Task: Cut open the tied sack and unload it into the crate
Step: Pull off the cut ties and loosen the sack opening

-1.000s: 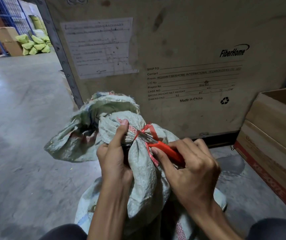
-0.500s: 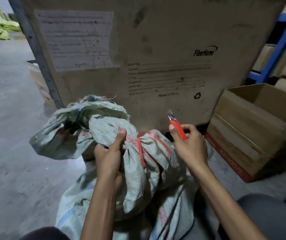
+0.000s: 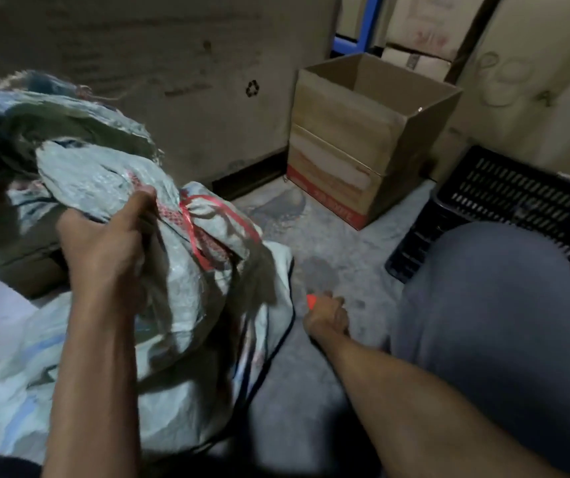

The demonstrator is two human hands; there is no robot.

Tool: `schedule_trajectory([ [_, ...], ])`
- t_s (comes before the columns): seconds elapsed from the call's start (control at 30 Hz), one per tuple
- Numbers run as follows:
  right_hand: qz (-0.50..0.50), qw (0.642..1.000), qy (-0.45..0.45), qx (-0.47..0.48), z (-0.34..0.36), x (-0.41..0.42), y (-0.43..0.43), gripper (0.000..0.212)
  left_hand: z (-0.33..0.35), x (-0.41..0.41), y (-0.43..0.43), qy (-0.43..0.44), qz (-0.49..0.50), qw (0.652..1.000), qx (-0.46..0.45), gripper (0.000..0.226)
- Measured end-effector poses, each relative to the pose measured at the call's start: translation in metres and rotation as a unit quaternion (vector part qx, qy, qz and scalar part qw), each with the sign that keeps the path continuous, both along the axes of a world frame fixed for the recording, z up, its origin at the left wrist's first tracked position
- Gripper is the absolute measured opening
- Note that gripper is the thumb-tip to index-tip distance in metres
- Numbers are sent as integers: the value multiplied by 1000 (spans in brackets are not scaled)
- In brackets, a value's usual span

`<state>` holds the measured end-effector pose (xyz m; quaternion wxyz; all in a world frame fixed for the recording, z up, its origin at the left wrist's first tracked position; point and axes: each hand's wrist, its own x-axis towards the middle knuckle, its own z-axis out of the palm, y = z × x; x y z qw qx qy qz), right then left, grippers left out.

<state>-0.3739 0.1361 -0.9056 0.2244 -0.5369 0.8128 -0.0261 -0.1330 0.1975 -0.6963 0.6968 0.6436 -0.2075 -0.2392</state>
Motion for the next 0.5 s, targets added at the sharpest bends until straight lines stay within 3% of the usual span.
schedule_trajectory([
  [0.2, 65, 995, 41, 56, -19, 3, 17, 45, -1, 9, 4, 51, -12, 999, 9, 66],
  [0.27, 40, 997, 48, 44, -11, 10, 8, 49, 3, 11, 6, 51, -13, 999, -5, 68],
  [0.33, -6, 1000, -10, -7, 15, 30, -13, 52, 8, 12, 7, 55, -3, 998, -17, 55],
  [0.4, -11, 990, -95, -104, 52, 54, -37, 39, 16, 10, 8, 58, 8, 998, -37, 44],
  [0.5, 21, 941, -221, -257, 126, 86, -65, 20, 30, 11, 13, 41, 16, 998, -51, 24],
])
